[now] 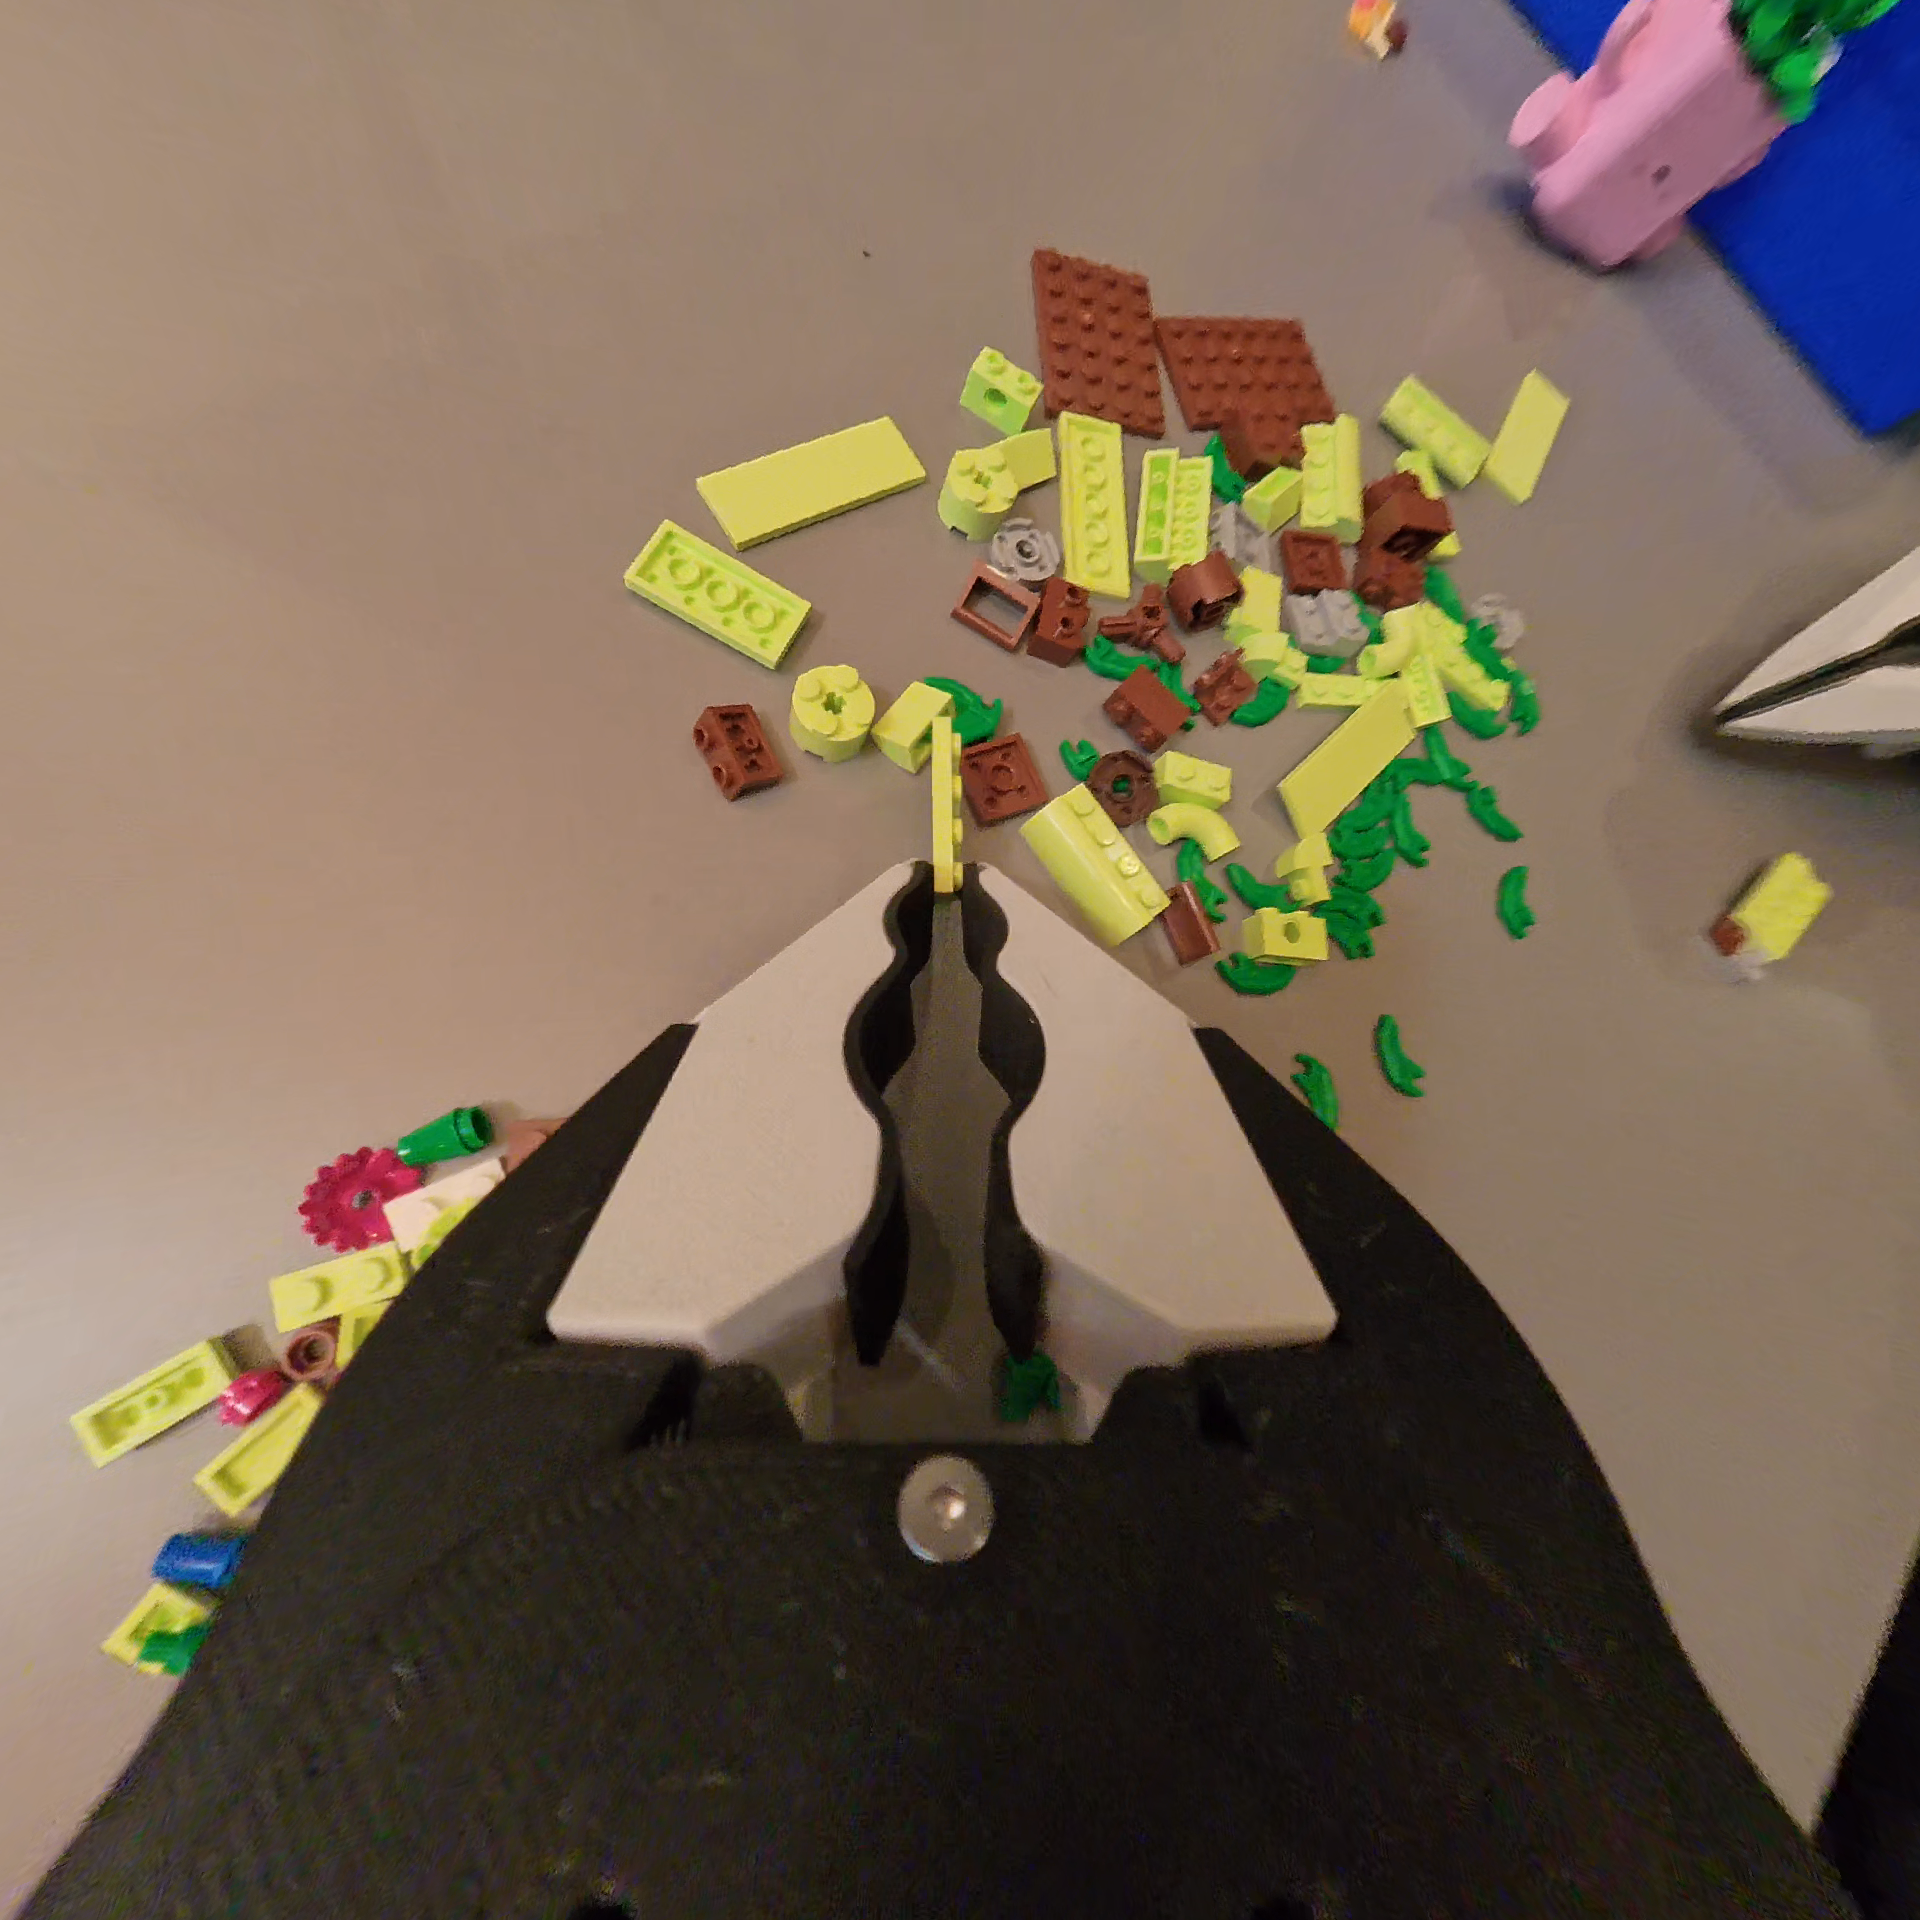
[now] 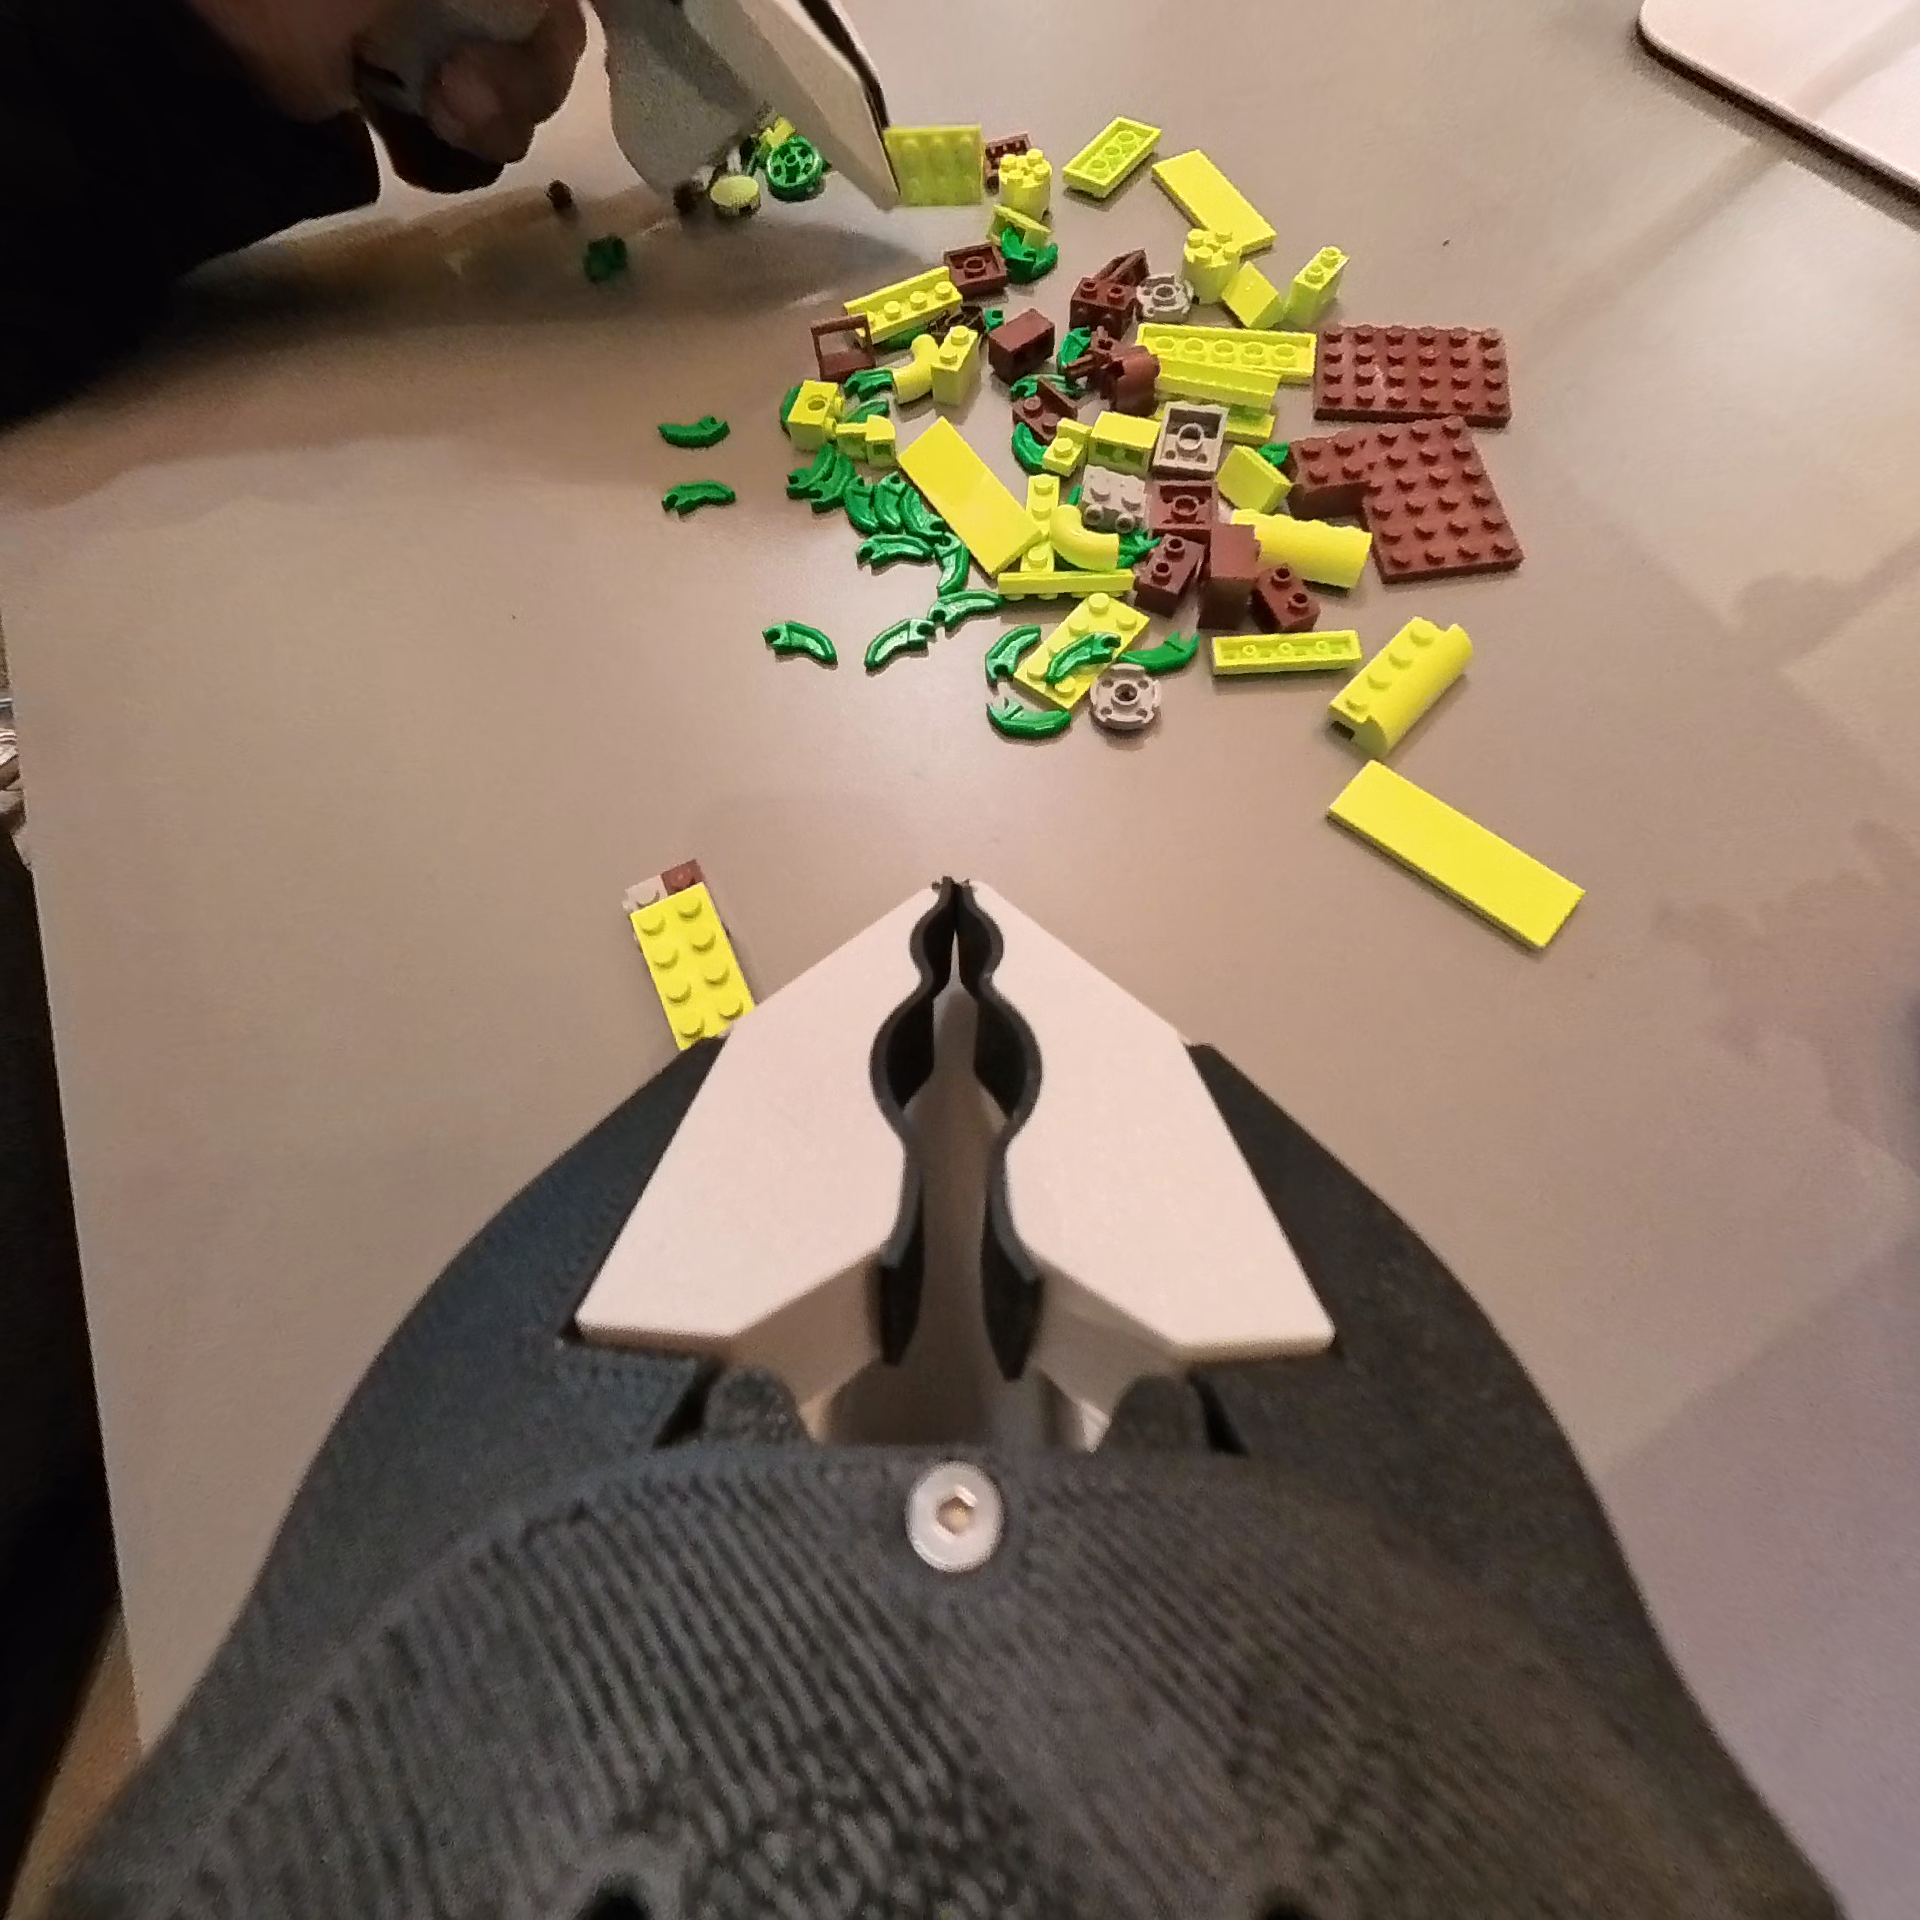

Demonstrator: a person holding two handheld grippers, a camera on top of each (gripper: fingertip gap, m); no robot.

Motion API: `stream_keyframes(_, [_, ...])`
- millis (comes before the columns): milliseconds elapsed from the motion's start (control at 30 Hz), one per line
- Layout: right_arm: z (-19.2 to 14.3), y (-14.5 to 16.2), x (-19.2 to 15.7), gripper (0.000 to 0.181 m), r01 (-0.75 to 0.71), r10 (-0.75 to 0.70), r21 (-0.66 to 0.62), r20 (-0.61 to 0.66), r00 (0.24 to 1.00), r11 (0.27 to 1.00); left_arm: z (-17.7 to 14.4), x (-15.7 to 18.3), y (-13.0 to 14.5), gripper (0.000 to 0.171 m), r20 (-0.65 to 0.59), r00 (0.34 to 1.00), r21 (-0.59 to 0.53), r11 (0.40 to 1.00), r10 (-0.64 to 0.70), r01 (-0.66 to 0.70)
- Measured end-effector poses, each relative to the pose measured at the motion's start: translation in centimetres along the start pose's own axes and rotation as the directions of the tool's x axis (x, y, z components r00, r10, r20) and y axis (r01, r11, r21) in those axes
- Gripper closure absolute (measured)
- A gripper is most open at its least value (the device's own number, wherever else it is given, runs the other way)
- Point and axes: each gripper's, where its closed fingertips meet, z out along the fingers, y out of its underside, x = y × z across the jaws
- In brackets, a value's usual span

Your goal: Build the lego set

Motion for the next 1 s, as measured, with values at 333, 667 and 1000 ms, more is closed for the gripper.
stream_keyframes(333, [0.0, 0.1, 0.0, 0.181, 0.002, -0.002, -0.006, 0.000, 1.000, 1.000, -2.3, 2.8, 0.7, 0.168, -0.352, 0.912, -0.097, 0.978, -0.209, 0.187])
stream_keyframes(667, [0.2, 0.2, 0.0, 0.181, 0.003, -0.003, -0.018, 0.000, 1.000, 1.000, -2.7, -1.2, 2.5, 0.154, -0.157, 0.963, -0.173, 0.966, -0.220, 0.192])
stream_keyframes(1000, [0.2, 0.3, 0.0, 0.181, 0.000, 0.000, -0.021, 0.001, 1.000, 1.000, -3.2, -1.8, 1.0, 0.149, 0.006, 0.999, -0.113, 0.993, -0.033, 0.033])
